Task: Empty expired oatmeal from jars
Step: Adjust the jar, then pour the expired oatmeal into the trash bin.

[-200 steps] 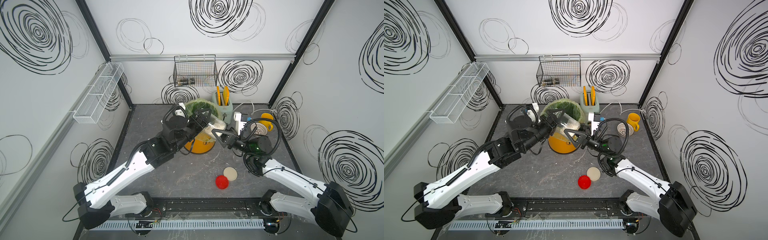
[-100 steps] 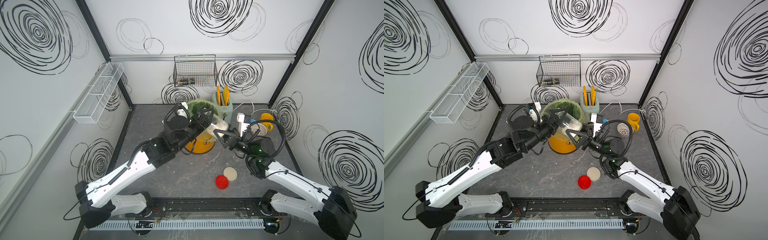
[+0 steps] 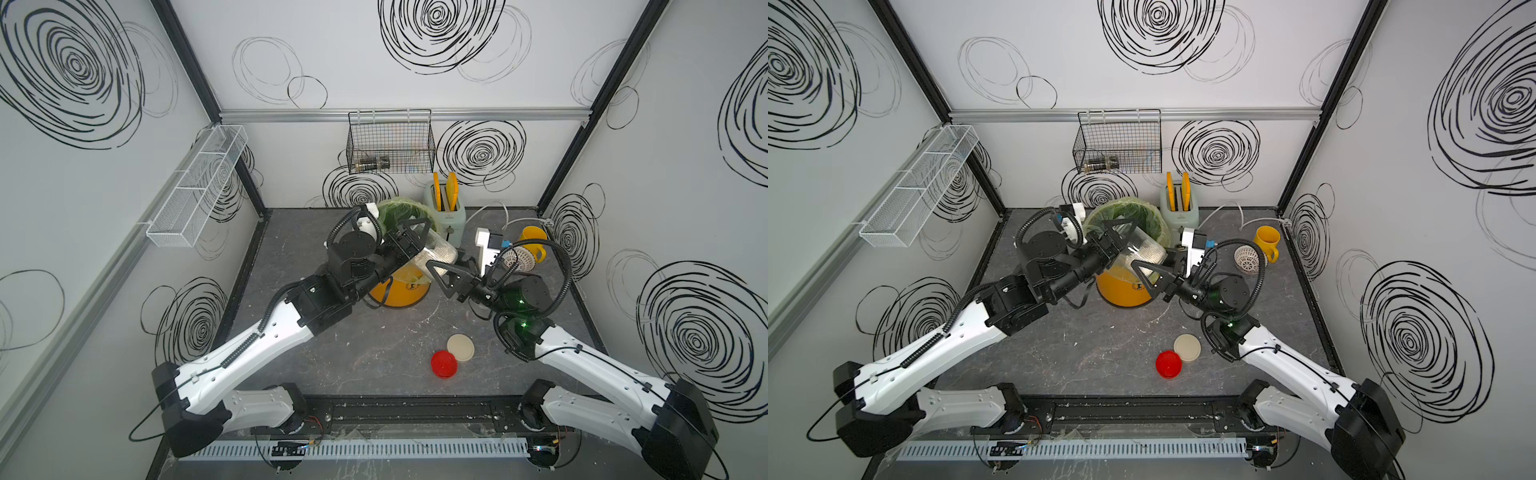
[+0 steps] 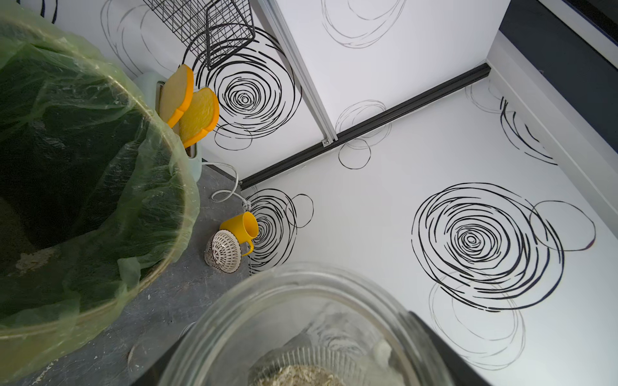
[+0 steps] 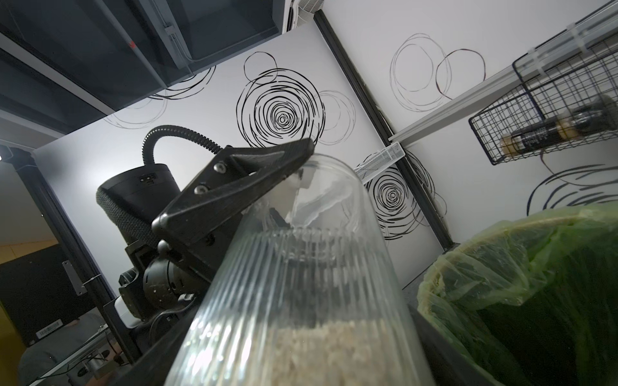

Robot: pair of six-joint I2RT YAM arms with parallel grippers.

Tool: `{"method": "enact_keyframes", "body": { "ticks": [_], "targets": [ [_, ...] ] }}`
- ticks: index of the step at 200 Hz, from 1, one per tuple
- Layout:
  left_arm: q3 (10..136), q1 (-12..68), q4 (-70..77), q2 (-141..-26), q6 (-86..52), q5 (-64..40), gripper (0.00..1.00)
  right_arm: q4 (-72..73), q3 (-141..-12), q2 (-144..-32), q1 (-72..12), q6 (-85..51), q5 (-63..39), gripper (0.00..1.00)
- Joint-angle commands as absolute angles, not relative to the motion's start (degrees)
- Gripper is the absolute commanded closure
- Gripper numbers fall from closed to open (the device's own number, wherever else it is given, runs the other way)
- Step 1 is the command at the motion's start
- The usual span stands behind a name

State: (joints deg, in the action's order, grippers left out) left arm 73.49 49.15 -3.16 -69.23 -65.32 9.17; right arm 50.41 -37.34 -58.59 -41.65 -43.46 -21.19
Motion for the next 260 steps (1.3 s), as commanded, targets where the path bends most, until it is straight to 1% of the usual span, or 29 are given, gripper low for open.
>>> {"method": "enact_keyframes", "body": {
  "ticks": [1, 18, 32, 36, 42, 80, 115, 156, 214, 260],
  "targets": [
    [72.37, 46.11, 0.87, -68.91, -62.83, 11.14, 0.17, 53.57, -38.41, -56.41, -41.51, -41.04, -17.81, 0.81],
    [71.48, 44.85, 1.88, -69.21, -62.55, 9.65, 0.09, 53.05, -38.24, -56.34, -41.4, -41.13, -16.74, 0.82],
    [70.88, 44.39, 2.61, -69.3, -61.65, 9.15, 0.0, 52.19, -38.32, -56.21, -40.92, -41.05, -16.03, 0.82],
    [70.69, 44.32, 2.99, -69.27, -61.32, 9.14, 0.03, 51.95, -38.4, -56.14, -40.75, -40.97, -15.85, 0.82],
    [70.46, 44.25, 3.33, -69.17, -60.75, 9.21, 0.04, 51.6, -38.41, -56.1, -40.55, -40.88, -15.61, 0.82],
    [68.43, 44.03, 5.49, -68.27, -58.58, 10.21, 0.04, 47.79, -39.32, -55.64, -39.19, -39.05, -13.55, 0.83],
    [67.0, 43.37, 5.1, -67.74, -57.76, 12.54, 0.04, 46.26, -40.03, -55.96, -36.72, -39.28, -13.88, 0.83],
    [66.01, 41.77, 5.75, -67.99, -57.3, 12.87, 0.04, 44.02, -41.6, -56.87, -35.86, -38.58, -14.18, 0.84],
    [64.19, 41.84, 3.86, -62.35, -46.65, 15.94, 0.04, 28.19, -48.6, -56.55, -35.86, -26.9, -9.49, 0.84],
    [60.05, 41.84, 0.87, -55.94, -40.61, 18.19, 0.04, 14.65, -59.03, -60.28, -35.86, -19.55, -5.97, 0.84]
  ]
}}
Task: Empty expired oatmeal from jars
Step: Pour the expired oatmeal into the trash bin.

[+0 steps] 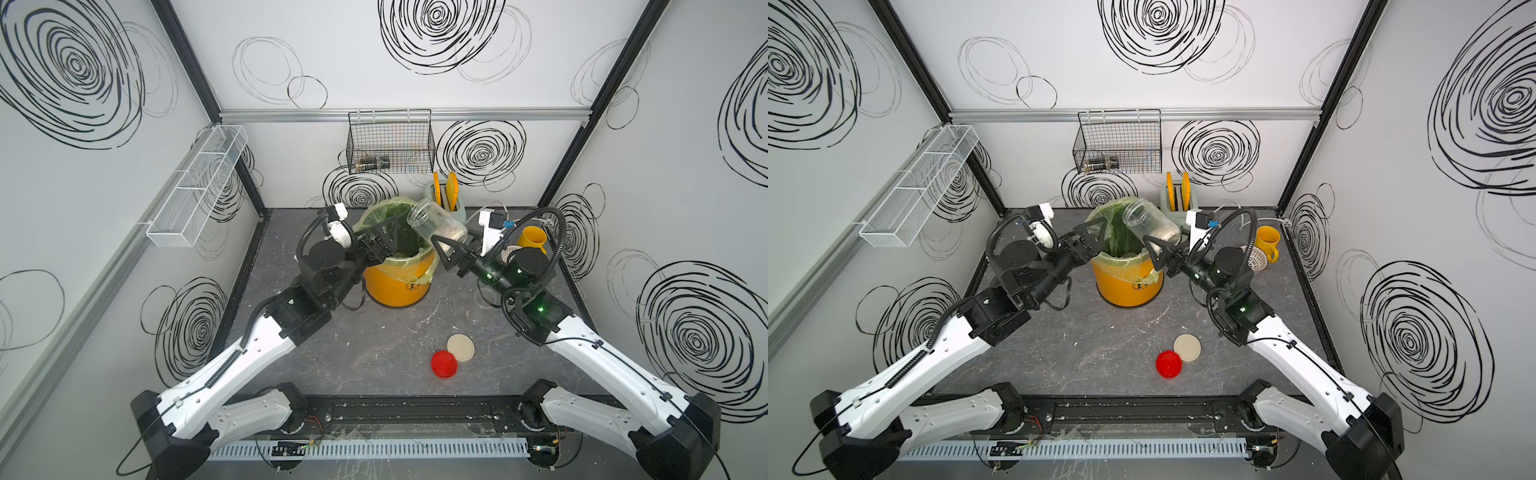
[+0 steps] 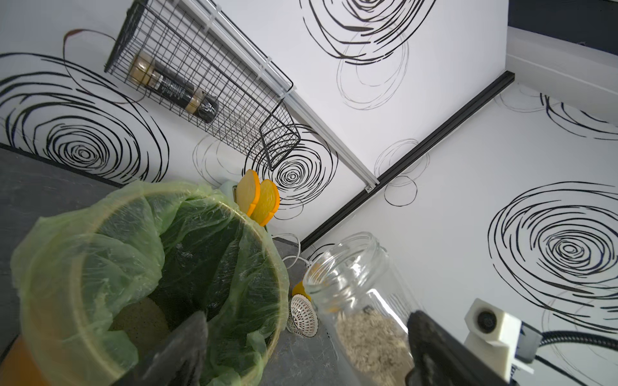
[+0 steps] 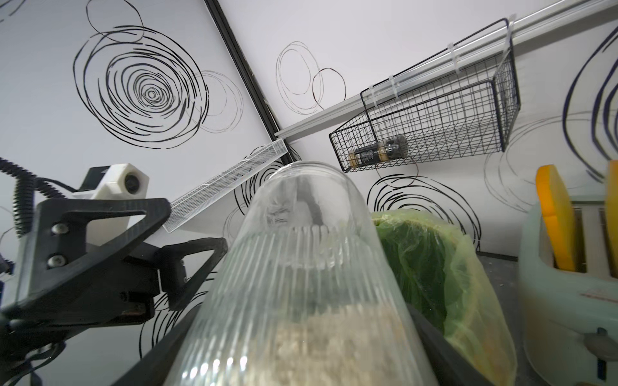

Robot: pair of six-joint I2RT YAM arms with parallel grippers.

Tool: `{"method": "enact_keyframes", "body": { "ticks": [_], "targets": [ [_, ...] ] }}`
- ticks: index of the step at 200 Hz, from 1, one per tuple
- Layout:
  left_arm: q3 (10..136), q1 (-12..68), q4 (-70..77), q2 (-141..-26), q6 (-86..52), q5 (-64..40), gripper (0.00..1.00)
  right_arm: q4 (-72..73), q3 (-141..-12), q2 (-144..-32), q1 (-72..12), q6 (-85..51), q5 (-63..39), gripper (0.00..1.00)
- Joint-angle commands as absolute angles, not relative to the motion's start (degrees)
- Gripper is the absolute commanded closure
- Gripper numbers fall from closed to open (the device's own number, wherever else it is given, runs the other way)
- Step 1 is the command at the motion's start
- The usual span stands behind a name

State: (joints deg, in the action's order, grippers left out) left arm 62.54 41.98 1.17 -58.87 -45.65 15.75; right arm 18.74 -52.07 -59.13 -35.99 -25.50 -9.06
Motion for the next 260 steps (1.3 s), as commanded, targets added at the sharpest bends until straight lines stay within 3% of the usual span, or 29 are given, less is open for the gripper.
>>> {"method": "enact_keyframes", "body": {
  "ticks": [1, 126, 260],
  "targets": [
    [59.95, 41.84, 0.79, -55.79, -40.52, 18.23, 0.04, 14.35, -59.35, -60.42, -35.86, -19.4, -5.93, 0.84],
    [48.49, 42.01, -5.04, -44.57, -36.66, 18.28, 0.04, -33.25, -98.96, -80.11, -37.13, -10.6, 3.55, 0.82],
    [43.33, 41.84, -5.19, -40.17, -36.15, 17.5, 0.04, -56.56, -122.94, -97.42, -39.36, -11.51, 4.3, 0.8]
  ]
}}
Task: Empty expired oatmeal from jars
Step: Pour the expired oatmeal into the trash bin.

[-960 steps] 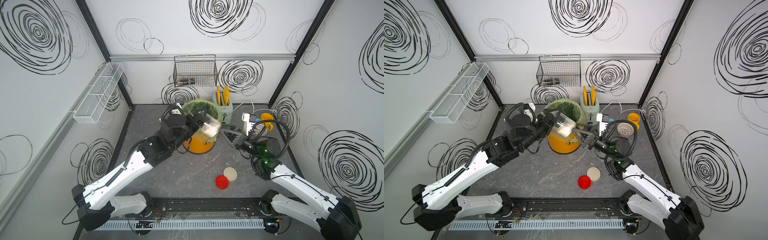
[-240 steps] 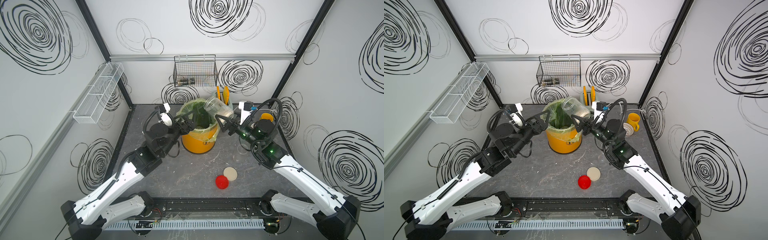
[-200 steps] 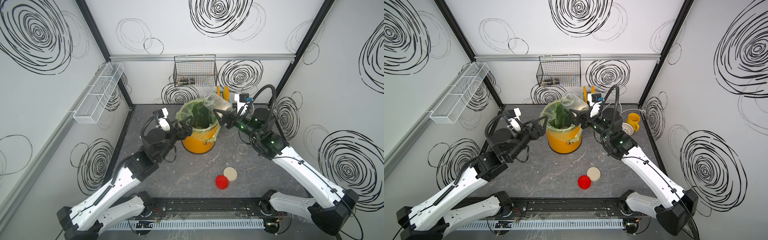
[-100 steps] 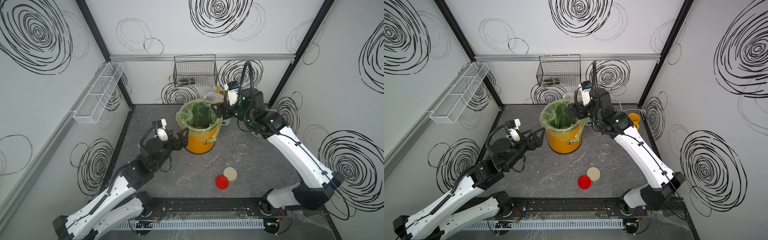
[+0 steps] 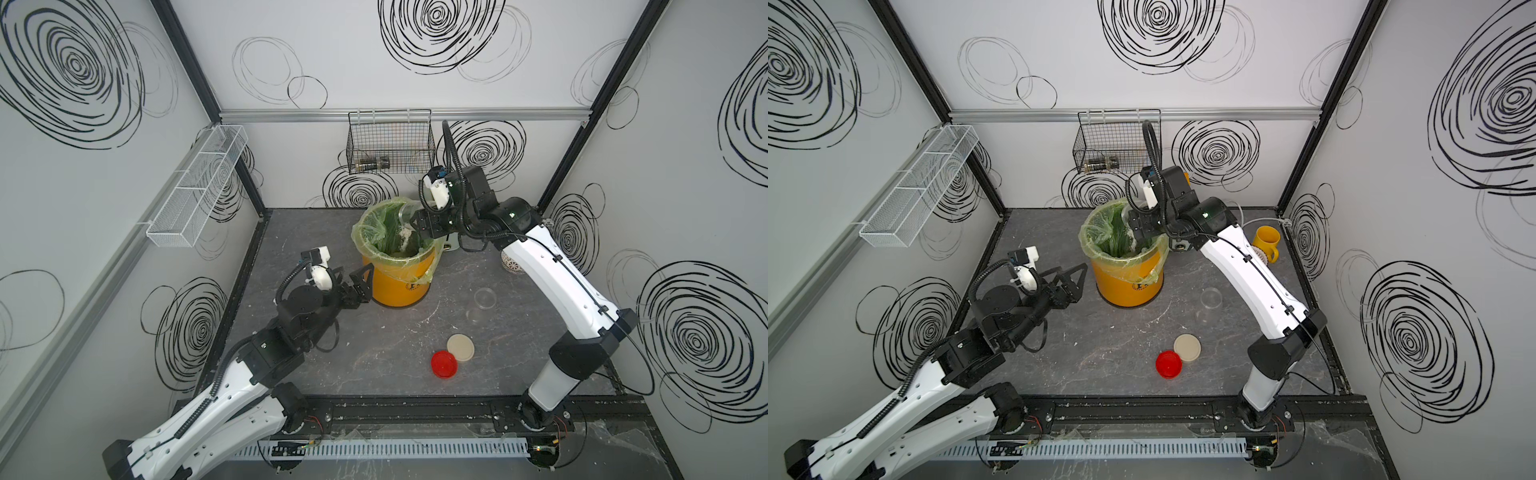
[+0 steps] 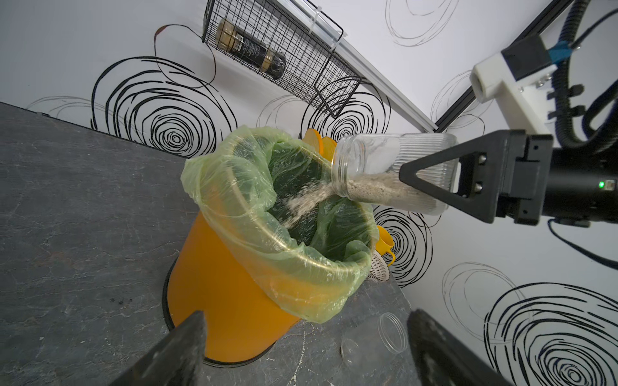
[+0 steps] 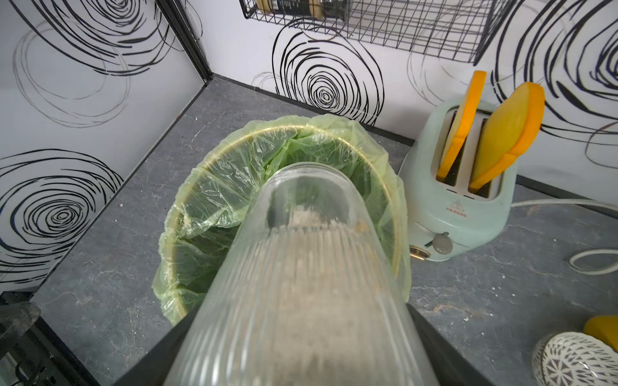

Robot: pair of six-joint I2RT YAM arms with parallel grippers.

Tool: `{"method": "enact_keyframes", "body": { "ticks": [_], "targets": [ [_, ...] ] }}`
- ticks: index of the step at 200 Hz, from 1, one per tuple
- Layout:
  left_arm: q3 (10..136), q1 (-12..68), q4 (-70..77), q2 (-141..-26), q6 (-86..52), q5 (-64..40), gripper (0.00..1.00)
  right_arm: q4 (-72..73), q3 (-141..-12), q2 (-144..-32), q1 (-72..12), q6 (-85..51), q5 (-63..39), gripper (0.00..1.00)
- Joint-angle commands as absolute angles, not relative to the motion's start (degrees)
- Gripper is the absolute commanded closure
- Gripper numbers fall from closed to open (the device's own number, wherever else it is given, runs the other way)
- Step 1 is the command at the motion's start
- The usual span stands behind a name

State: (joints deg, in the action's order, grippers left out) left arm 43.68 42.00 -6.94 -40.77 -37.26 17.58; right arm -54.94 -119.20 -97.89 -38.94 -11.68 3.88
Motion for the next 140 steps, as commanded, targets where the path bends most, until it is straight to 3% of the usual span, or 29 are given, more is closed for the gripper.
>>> {"method": "enact_keyframes", "body": {
  "ticks": [1, 140],
  "targets": [
    [43.33, 41.84, -5.23, -40.17, -36.13, 17.5, 0.04, -56.62, -122.95, -97.45, -39.37, -11.51, 4.3, 0.8],
    [43.84, 41.65, -6.5, -40.25, -33.9, 15.58, 0.04, -65.75, -135.42, -106.79, -39.4, -10.65, 0.14, 0.76]
  ]
}}
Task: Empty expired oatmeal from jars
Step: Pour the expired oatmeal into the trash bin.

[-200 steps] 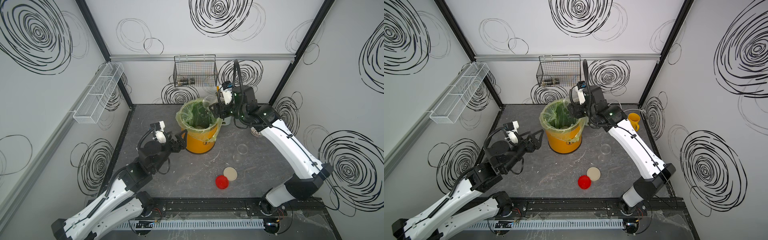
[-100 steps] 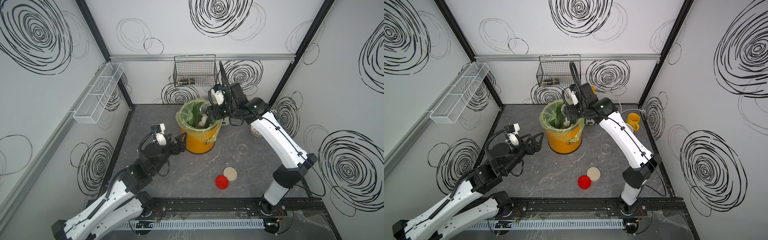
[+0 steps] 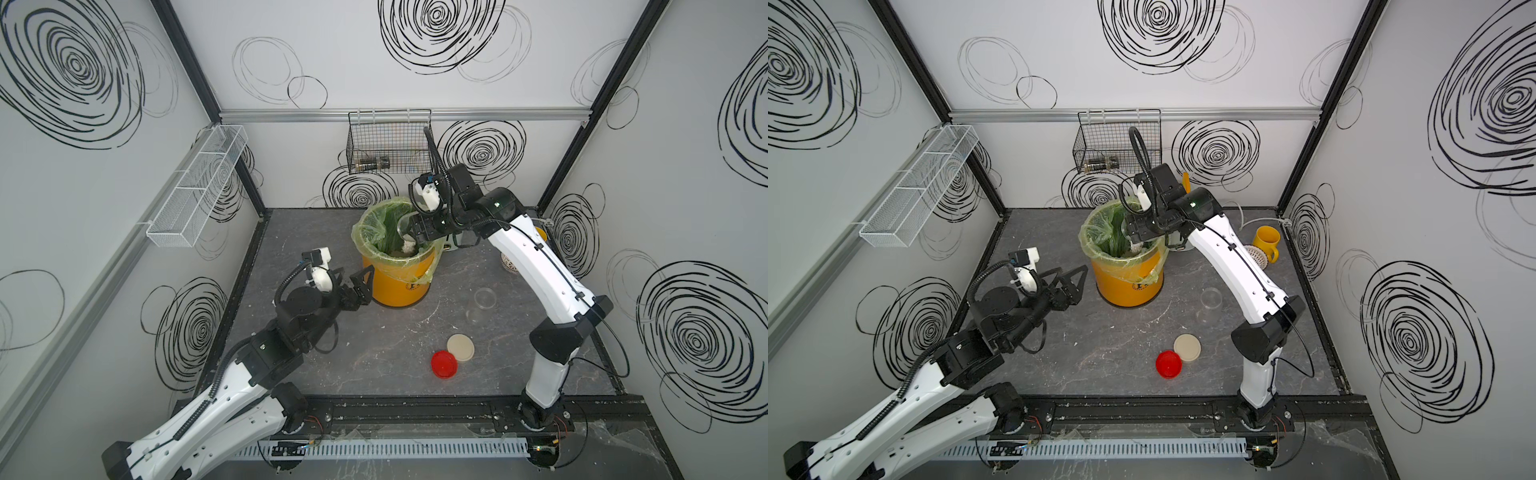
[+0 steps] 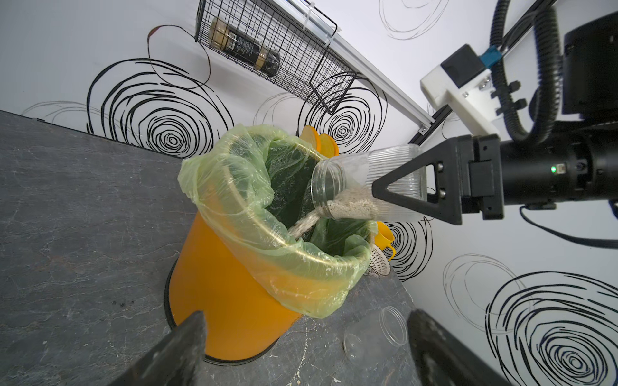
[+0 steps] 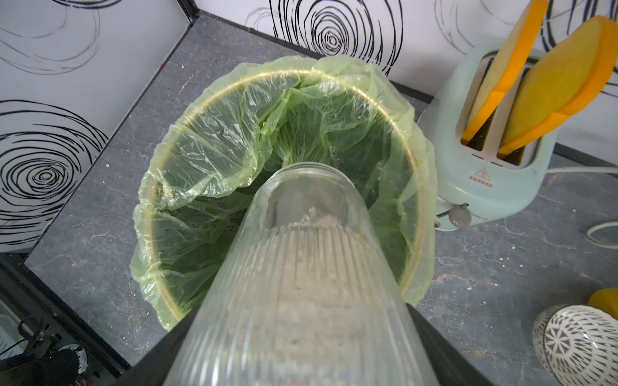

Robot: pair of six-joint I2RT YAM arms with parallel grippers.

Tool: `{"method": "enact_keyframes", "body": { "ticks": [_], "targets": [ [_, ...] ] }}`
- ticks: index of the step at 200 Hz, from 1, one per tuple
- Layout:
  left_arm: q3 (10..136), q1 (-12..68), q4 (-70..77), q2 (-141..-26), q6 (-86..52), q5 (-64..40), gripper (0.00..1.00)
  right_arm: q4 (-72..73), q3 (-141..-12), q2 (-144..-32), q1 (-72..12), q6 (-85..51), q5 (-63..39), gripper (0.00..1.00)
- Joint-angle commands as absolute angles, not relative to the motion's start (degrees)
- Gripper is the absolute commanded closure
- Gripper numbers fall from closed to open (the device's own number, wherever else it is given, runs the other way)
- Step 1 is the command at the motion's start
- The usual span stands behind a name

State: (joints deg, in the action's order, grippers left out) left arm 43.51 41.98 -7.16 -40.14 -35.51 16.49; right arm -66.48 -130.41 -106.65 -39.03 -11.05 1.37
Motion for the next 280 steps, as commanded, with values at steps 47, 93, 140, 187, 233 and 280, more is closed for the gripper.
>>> {"method": "enact_keyframes", "body": {
  "ticks": [47, 93, 140, 187, 233, 280],
  "targets": [
    [44.13, 41.66, -6.65, -40.46, -33.4, 14.6, 0.04, -66.31, -136.95, -106.79, -39.07, -12.79, 2.76, 0.74],
    [43.95, 41.49, -6.85, -39.92, -33.17, 14.58, 0.04, -64.86, -134.4, -105.92, -38.58, -15.28, 1.61, 0.76],
    [43.28, 40.96, -6.36, -39.38, -33.74, 14.6, 0.04, -66.93, -134.74, -106.91, -35.0, -19.89, -7.17, 0.76],
    [42.89, 40.61, -5.25, -39.39, -34.98, 13.97, 0.04, -59.08, -128.73, -103.76, -29.52, -26.01, -20.93, 0.78],
    [41.75, 39.82, -4.84, -38.06, -36.02, 13.76, 0.04, -60.66, -128.27, -105.44, -27.82, -29.64, -24.69, 0.83],
    [41.24, 38.85, -4.93, -37.61, -36.56, 12.44, 0.04, -65.16, -129.34, -106.69, -27.37, -32.34, -25.1, 0.9]
  ]
}}
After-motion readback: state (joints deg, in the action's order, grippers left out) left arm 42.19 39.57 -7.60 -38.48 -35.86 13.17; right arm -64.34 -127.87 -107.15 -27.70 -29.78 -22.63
